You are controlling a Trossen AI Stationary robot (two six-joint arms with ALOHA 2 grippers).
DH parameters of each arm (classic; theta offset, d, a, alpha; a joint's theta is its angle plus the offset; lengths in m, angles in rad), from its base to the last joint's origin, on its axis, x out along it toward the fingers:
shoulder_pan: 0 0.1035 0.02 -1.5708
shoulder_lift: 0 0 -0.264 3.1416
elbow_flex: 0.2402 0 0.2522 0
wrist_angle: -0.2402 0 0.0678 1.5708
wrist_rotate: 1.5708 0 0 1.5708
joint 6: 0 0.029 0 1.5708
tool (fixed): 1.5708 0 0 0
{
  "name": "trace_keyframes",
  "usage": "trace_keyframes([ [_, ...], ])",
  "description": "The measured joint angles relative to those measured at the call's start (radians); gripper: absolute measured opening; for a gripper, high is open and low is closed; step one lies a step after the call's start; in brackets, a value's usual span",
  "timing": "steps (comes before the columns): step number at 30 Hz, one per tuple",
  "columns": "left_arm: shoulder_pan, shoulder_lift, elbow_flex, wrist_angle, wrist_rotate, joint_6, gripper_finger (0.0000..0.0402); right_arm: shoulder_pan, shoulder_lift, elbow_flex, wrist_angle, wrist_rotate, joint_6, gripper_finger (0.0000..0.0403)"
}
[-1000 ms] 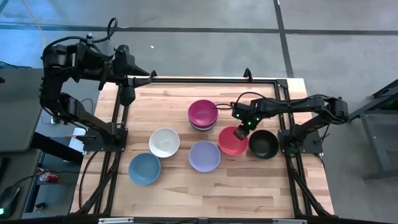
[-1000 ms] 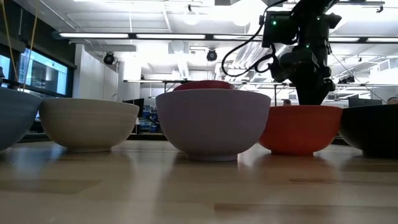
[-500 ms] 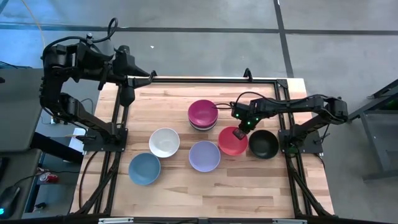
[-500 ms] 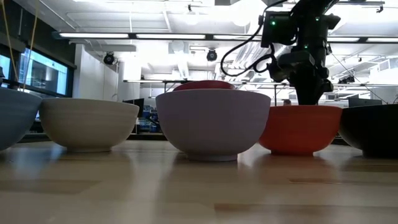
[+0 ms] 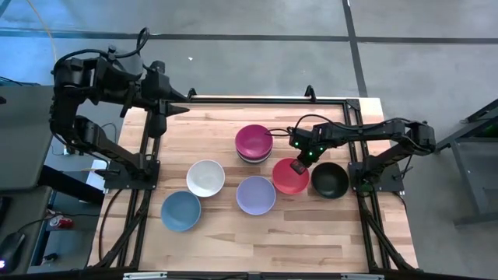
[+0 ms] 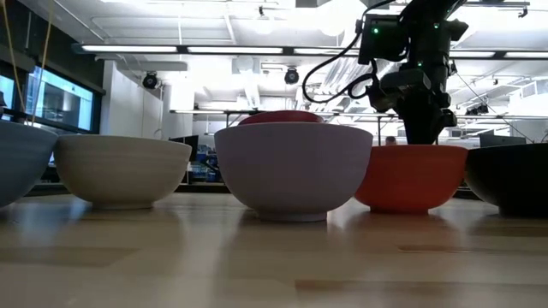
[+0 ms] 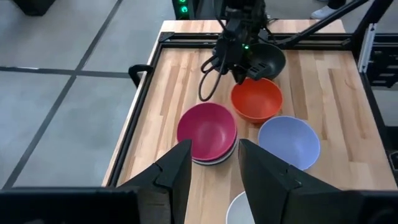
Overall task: Nest bowls inside each other
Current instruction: Stack the orange bowl on top of the pink bowl
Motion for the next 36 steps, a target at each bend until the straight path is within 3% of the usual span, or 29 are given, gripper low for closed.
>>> trace_keyframes([
  [18, -0.025, 0.0, 0.0, 0.0, -0.047, -0.003, 0.012, 0.0, 0.05, 0.0, 0.014, 0.016, -0.017, 0.0043],
  [27, -0.025, 0.0, 0.0, 0.0, -0.05, 0.006, 0.012, 0.0, 0.045, 0.0, 0.015, 0.025, -0.037, 0.0005],
  [36, -0.025, 0.0, 0.0, 0.0, -0.05, 0.008, 0.012, -0.012, 0.045, 0.041, -0.024, -0.037, -0.062, 0.0002],
])
